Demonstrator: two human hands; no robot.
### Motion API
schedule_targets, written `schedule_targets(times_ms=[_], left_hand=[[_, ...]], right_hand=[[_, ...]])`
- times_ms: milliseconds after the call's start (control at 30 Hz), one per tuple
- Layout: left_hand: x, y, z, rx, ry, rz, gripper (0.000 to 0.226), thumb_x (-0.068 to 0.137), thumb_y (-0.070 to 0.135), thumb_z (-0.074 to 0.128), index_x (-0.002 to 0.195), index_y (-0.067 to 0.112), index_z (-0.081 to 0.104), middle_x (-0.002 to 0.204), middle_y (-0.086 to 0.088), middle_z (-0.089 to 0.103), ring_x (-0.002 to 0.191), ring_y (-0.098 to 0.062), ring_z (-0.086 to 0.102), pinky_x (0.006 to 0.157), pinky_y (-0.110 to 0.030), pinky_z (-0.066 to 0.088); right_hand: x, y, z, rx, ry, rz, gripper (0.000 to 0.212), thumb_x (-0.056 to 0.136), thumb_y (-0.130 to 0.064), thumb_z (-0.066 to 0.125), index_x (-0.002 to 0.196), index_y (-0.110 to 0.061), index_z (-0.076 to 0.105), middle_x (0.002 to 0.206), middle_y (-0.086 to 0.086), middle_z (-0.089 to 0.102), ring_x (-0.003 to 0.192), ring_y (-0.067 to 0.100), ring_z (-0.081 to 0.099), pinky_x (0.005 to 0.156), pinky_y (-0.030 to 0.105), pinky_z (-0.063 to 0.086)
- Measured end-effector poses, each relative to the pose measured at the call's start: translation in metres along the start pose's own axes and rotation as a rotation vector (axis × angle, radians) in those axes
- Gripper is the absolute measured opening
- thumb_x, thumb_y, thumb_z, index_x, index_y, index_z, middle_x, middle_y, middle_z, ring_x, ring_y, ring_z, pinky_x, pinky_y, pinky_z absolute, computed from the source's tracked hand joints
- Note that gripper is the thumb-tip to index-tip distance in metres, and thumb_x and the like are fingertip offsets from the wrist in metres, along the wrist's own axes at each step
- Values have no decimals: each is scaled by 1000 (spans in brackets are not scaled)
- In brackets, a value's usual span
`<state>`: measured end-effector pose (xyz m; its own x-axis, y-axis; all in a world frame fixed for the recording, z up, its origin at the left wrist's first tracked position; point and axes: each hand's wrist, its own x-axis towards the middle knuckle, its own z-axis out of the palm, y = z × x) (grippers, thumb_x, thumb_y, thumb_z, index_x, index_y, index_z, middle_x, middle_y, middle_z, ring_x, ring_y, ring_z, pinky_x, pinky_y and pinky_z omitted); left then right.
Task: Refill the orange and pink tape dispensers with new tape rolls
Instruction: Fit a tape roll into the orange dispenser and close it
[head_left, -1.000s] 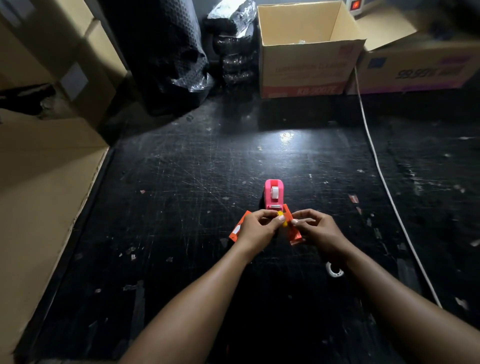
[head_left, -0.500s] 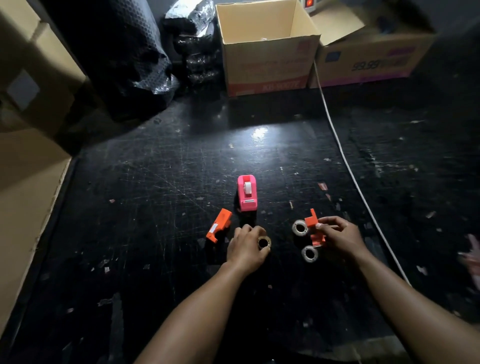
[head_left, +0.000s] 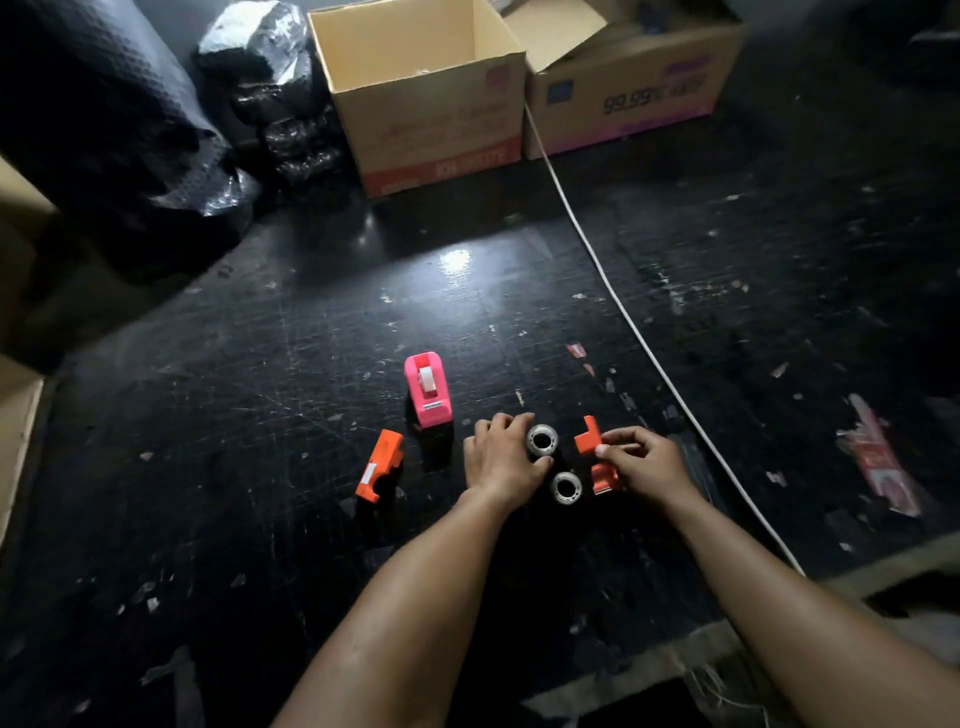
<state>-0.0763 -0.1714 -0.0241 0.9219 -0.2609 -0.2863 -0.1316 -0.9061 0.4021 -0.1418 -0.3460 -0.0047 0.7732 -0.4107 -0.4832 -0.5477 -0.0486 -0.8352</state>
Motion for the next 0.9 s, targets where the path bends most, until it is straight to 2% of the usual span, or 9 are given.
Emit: schedule_targets(times_ms=[67,167,233,300,400,500,667,800,900], left_hand=[[5,4,2,12,-6,21,58,79,50,67,134,37,51,133,6,55,126,-24,44,104,-40,36],[9,6,2,18,28,44,47,81,47,67,126,34,58,128,7,60,122,-23,48,100,-39,38],[10,5,0,-15,30,30,45,79,47,67,121,32,61,122,7,64,119,-22,53,98,-39,41],[11,3,-5,-144,22,-2,46,74,49,70,116,30,66,114,7,70,110,-18,62,95,-37,48],[11,-2,-22,-516,-41,-108,51,69,46,79,114,23,72,104,4,77,95,-8,71,91,-28,56],[14,-14,-46,-720,-104,-131,57,69,42,82,118,13,71,104,-1,77,98,-10,72,95,-33,57],[4,-40,-89,-835,-106,-141,56,70,23,85,120,6,68,94,-4,71,82,-10,67,90,-35,58],[-6,-56,-119,-952,-60,-165,50,62,16,91,108,9,71,105,-19,72,90,-20,71,90,-43,59],[-15,-64,-141,-1048,-23,-155,46,68,10,88,109,-1,68,101,-21,74,87,-24,73,81,-33,62]], right_hand=[[1,0,-2,20,-9,10,14,81,-1,70,94,-2,66,75,13,67,48,7,65,45,19,51],[4,0,-5,45,-18,20,18,82,-1,70,98,3,65,80,18,69,59,22,68,55,29,56],[5,-2,-6,48,-26,21,18,82,-2,70,98,3,66,78,16,69,60,23,67,52,29,56],[5,-7,-4,58,-43,14,16,82,-1,70,97,1,66,76,14,69,59,22,67,50,28,57],[9,-19,3,80,-92,-4,16,82,-1,69,98,0,65,78,16,69,57,20,68,52,30,58],[13,-39,17,81,-147,-38,16,83,-1,69,98,-1,65,75,12,68,50,8,67,45,23,53],[10,-76,51,105,-269,-111,19,84,-3,68,103,0,64,77,11,68,60,16,64,59,32,53],[1,-97,73,97,-369,-180,17,83,-4,69,100,-1,65,82,16,69,67,25,67,61,38,57],[-6,-109,83,71,-418,-215,17,83,-3,69,99,0,65,85,21,68,64,25,68,58,39,59]])
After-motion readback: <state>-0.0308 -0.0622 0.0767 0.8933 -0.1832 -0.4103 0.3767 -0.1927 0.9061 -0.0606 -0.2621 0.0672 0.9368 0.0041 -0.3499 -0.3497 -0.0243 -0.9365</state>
